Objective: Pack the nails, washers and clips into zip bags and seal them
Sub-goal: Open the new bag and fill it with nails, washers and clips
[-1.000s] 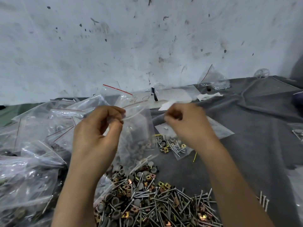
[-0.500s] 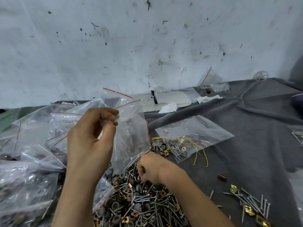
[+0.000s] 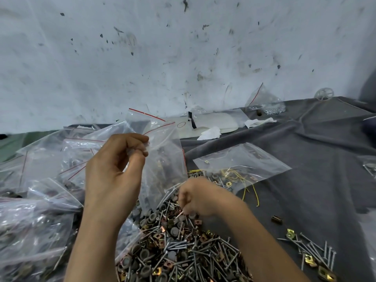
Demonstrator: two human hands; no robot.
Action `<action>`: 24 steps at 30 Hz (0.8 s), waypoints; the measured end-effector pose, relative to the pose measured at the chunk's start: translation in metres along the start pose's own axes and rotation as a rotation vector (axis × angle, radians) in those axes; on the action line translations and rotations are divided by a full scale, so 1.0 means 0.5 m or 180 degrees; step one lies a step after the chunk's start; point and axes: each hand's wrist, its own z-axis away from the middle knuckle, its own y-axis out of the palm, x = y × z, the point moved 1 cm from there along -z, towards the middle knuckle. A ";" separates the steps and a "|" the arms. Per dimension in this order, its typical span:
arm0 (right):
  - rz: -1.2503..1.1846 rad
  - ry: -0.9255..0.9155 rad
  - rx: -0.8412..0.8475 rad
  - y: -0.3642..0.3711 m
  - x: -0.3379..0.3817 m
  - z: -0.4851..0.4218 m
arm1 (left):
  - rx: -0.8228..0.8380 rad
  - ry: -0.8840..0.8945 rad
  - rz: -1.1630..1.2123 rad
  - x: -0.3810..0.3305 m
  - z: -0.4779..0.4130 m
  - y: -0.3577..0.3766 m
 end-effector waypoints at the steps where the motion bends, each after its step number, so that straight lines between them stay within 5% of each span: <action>1: -0.0172 0.0031 -0.0172 -0.022 -0.005 0.013 | -0.0006 0.0001 0.0006 0.000 0.000 -0.001; 6: -0.0671 0.0140 -0.1723 -0.117 -0.028 0.064 | 0.0291 -0.0021 0.0055 0.001 0.000 0.006; 11: -0.1930 -0.1134 -0.3072 -0.155 0.019 0.120 | 0.1145 0.0142 -0.0032 -0.007 0.012 0.028; 18: -0.1018 -0.1062 -0.2584 -0.135 0.043 0.113 | 0.1405 0.0384 0.0006 -0.026 0.021 0.048; 24: -0.1341 -0.0562 -0.3045 -0.138 0.008 0.095 | 0.0874 0.0235 -0.0048 -0.010 0.011 0.038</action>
